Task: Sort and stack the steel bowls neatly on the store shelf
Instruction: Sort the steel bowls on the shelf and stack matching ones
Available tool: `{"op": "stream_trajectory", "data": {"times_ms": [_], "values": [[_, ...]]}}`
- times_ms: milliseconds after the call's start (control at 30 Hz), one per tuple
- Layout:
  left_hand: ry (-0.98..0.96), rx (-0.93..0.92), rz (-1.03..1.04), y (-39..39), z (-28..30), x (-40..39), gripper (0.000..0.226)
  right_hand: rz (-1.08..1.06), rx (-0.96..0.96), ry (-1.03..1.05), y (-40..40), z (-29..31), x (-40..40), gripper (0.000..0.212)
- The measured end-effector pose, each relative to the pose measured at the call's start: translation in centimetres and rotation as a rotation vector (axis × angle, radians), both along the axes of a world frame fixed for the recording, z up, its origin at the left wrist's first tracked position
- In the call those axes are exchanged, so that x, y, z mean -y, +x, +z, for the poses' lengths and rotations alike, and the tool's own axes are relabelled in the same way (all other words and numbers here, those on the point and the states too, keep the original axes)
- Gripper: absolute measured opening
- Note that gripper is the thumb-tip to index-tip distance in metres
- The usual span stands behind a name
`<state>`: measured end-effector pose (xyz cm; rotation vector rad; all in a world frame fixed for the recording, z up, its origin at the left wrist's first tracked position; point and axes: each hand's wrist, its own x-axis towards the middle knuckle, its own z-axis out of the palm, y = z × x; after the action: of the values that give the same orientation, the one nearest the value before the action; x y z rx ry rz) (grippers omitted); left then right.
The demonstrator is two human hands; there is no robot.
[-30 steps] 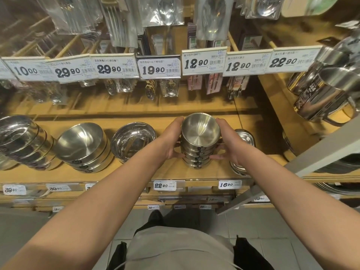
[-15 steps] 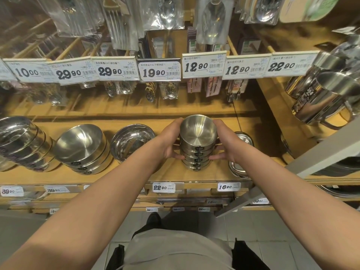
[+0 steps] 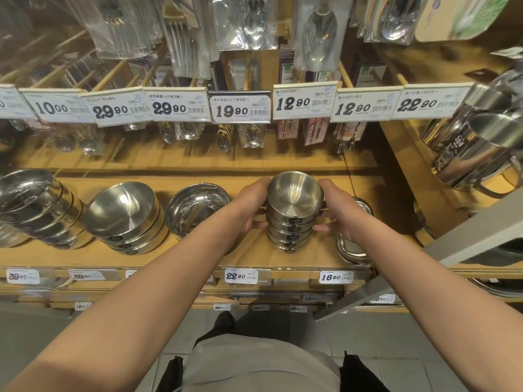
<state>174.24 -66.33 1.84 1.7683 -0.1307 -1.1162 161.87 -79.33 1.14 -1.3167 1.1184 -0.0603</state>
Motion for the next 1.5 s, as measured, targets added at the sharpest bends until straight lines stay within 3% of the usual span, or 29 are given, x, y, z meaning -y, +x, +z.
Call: {"op": "stream_trajectory", "data": {"times_ms": [567, 733, 933, 1133, 1367, 1500], "values": [[0.011, -0.008, 0.015, -0.1, 0.8, 0.0, 0.025, 0.032, -0.005, -0.047, 0.1, 0.3, 0.1, 0.044], [0.021, -0.022, 0.049, -0.3, 0.8, -0.1, 0.031, 0.018, -0.006, -0.043, -0.1, 0.5, 0.3, 0.030], [-0.023, -0.167, 0.153, -1.5, -0.9, -1.6, 0.066, -0.030, 0.046, 0.056, -1.4, -1.3, 0.8, 0.056], [-0.095, -0.405, 0.200, -2.9, -3.2, -2.3, 0.083, -0.044, 0.165, 0.322, -2.1, -3.3, -0.3, 0.075], [-0.187, -0.408, 0.215, -3.9, -3.9, -2.6, 0.044, -0.041, 0.307, 0.408, -2.2, -4.8, -1.6, 0.049], [-0.205, -0.366, 0.238, -3.1, -4.1, -2.0, 0.042, -0.032, 0.298, 0.389, -1.0, -4.7, -1.3, 0.045]]}}
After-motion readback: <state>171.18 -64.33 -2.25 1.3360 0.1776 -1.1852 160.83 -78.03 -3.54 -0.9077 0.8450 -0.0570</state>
